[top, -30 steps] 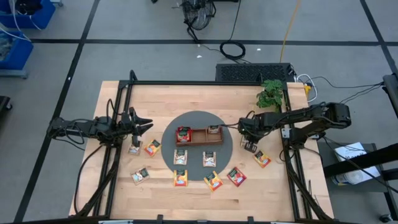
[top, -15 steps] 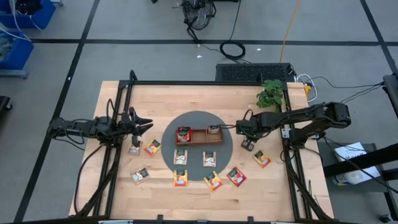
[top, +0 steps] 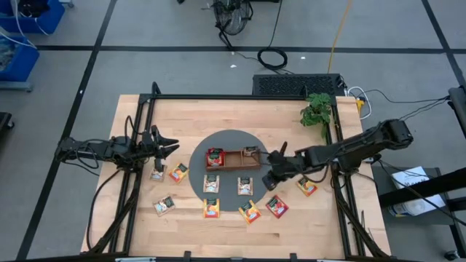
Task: Pick & Place Tea
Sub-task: Put the yellow tea bag into the right section of the wooden organizer
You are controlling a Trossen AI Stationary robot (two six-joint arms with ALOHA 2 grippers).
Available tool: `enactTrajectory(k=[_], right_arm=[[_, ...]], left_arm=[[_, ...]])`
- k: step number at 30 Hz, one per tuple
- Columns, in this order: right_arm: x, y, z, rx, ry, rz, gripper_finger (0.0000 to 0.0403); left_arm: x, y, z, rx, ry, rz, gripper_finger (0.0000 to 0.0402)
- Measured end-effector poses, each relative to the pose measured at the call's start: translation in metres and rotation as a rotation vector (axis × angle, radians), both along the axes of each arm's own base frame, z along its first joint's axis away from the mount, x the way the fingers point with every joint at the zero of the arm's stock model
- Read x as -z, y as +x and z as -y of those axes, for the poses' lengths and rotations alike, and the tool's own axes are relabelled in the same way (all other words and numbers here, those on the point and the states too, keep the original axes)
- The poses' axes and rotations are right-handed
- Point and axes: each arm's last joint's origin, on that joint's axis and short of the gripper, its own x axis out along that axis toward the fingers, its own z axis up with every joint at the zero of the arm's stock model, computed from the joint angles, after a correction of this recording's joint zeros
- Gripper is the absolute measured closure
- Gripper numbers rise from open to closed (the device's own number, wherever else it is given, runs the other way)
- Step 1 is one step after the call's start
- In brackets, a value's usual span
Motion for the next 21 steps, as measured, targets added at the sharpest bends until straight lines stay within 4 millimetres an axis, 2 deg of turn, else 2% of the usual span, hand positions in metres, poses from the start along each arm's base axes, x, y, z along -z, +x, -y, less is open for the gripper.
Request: enactTrajectory(k=[4, 7, 9, 12, 15, 18, 21], right_arm=[[0.007, 0.009, 0.001, -0.005, 0.077, 0.315, 0.0274], [0.010, 0.009, 0.006, 0.007, 0.103, 0.437, 0.0212], [0.011, 0.009, 0.011, 0.016, 0.141, 0.457, 0.0180], [0.013, 0.008, 0.017, 0.079, 0.292, 0.391, 0.0159], [0.017, 0.006, 0.020, 0.131, 0.421, 0.233, 0.0159], [0.009, 0.007, 0.021, 0.144, 0.454, 0.074, 0.0165], [-0.007, 0.005, 0.025, 0.169, 0.401, -0.100, 0.0170]], left_arm=[[0.000, 0.000, 0.000, 0.000, 0.000, 0.000, 0.0309], [0.000, 0.000, 0.000, 0.000, 0.000, 0.000, 0.0309], [0.000, 0.000, 0.000, 0.000, 0.000, 0.000, 0.0309], [0.000, 0.000, 0.000, 0.000, 0.000, 0.000, 0.0309], [0.000, 0.000, 0.000, 0.000, 0.000, 0.000, 0.0309], [0.000, 0.000, 0.000, 0.000, 0.000, 0.000, 0.0309], [0.000, 0.000, 0.000, 0.000, 0.000, 0.000, 0.0309]])
